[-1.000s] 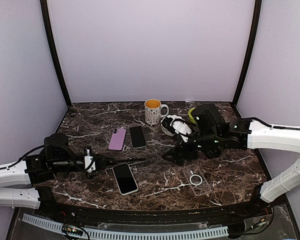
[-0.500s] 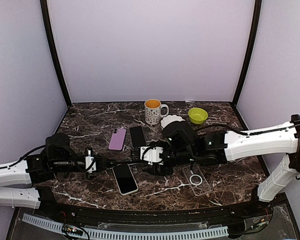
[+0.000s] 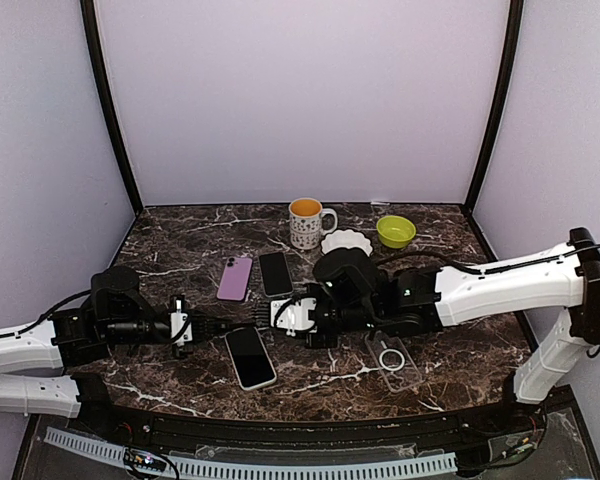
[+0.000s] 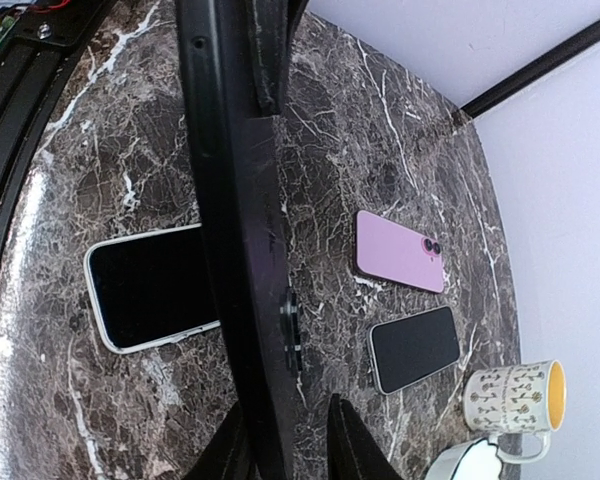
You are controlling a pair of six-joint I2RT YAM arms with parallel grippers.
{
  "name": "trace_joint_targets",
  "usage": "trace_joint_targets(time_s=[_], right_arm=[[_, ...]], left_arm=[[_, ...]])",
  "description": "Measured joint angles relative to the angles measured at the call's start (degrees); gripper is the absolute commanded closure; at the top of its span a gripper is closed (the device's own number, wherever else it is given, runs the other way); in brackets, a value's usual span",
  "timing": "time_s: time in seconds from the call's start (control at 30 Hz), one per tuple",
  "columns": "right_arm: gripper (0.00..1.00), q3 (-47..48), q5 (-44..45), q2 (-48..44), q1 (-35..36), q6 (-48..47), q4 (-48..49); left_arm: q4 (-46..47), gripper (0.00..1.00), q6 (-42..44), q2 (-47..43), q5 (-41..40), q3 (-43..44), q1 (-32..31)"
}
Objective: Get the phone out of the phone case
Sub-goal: Pass from the left arm to the right
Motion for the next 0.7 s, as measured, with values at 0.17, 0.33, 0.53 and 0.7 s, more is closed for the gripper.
trace_joint_targets(time_s=[0.17, 0.33, 0.53, 0.7], right_arm=[[0.90, 0.00, 0.85, 0.72, 0.37, -0.31, 0.57], [1.00, -0.04, 2.25, 1.01, 1.07, -0.70, 0.96], [1.00, -0.46, 3.41, 1.25, 1.64, 2.86, 1.55], [1.00, -0.63, 4.15, 1.20, 1.18, 9.64, 2.16]], left_arm=[[-0.02, 1.00, -0.02, 0.00, -0.35, 0.00, 0.00], [-0.24, 0.97, -0.52, 0.00, -0.48, 0.11, 0.31], [-0.15, 0.44, -0.07, 0.00, -0.55, 0.17, 0.33], [0.50, 0.02, 0.26, 0.00, -0.35, 0.33, 0.26]])
